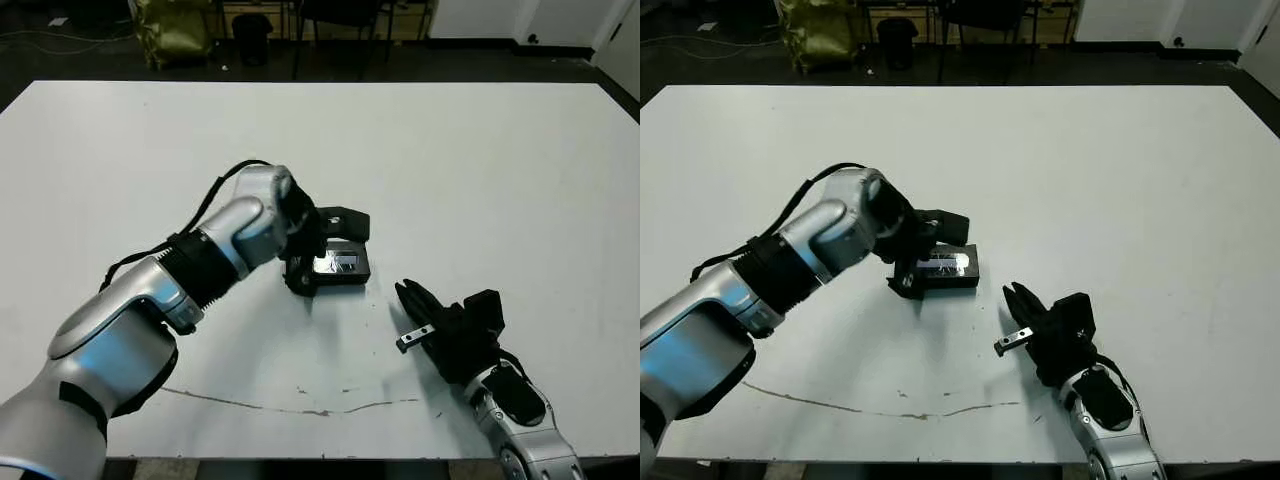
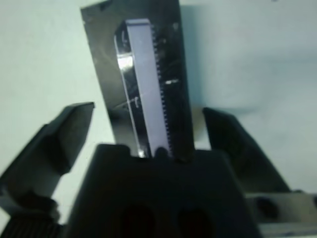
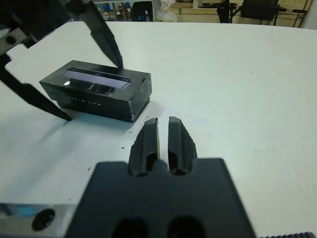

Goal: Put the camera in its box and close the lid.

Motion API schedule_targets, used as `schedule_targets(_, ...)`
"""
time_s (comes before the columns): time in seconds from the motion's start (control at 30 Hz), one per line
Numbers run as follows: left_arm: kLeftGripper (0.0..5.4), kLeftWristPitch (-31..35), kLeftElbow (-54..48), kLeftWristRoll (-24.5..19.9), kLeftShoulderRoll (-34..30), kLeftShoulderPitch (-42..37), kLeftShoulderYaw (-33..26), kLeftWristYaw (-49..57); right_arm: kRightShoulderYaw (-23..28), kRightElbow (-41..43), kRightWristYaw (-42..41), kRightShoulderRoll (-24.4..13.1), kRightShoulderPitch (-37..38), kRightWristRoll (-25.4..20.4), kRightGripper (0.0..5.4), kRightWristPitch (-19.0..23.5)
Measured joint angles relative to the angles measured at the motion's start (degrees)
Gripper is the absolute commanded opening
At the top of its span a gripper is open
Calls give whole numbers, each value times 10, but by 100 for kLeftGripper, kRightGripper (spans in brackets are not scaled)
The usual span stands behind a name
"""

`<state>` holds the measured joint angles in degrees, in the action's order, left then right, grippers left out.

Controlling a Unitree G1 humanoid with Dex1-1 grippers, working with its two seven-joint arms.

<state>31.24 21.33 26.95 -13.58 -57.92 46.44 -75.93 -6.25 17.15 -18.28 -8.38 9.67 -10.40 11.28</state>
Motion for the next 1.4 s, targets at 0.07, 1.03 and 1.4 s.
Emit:
schedule_targets(0.07,538,-15,-16,4,-8,5,6,6,2,7,2,0,0,0,0,1)
schedule_targets(1.03,538,106,-190,-373,-179,155,-371,17,29,15,7,-12,-3,1,0,6)
schedule_targets(1.4,402,143,-393,-457,1,327,-524,396,32,15,3,-12,-3,-9,0,8)
